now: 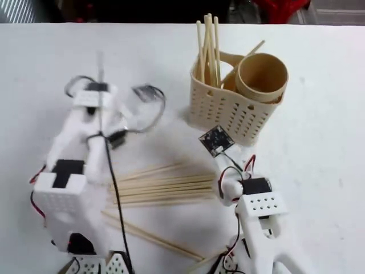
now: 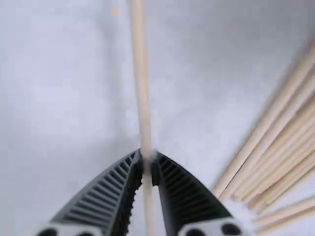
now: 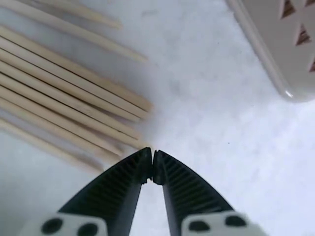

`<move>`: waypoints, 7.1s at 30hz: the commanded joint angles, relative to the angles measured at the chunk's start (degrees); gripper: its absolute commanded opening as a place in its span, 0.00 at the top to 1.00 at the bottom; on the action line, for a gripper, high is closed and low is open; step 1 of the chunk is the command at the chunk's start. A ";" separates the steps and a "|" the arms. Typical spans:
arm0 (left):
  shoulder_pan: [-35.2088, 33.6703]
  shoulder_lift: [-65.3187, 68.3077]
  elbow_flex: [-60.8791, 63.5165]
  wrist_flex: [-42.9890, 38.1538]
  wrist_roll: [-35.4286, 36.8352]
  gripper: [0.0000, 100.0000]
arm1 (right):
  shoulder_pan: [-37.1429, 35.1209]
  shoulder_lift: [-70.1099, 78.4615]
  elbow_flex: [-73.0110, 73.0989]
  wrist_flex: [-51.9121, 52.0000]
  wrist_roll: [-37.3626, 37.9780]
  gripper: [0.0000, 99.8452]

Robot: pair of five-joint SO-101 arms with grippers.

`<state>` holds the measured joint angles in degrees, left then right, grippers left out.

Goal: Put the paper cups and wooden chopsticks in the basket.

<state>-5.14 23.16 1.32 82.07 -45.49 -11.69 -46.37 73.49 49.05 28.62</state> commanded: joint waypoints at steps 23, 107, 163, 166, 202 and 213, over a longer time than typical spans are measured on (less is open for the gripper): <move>24.66 -28.53 -44.75 10.37 32.00 0.98 | 0.57 -0.57 -0.35 -0.75 0.26 0.98; -19.74 7.96 -7.56 -17.67 52.31 0.89 | -30.20 27.21 -44.92 17.98 4.48 0.84; -19.47 8.13 -7.91 -17.93 52.22 0.89 | -23.78 23.43 -43.25 15.78 7.38 0.98; -19.47 8.13 -7.91 -17.93 52.22 0.89 | -23.60 16.84 -44.75 19.30 7.03 0.98; -19.47 8.13 -7.65 -17.93 52.31 0.89 | -1.71 11.12 -35.96 -48.92 -24.44 0.98; -19.47 8.22 -7.82 -17.93 52.31 0.89 | -0.31 26.07 -36.13 -55.78 -24.97 0.98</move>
<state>-24.48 31.43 -4.40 65.01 6.11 -13.01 -21.76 37.71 -2.99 3.65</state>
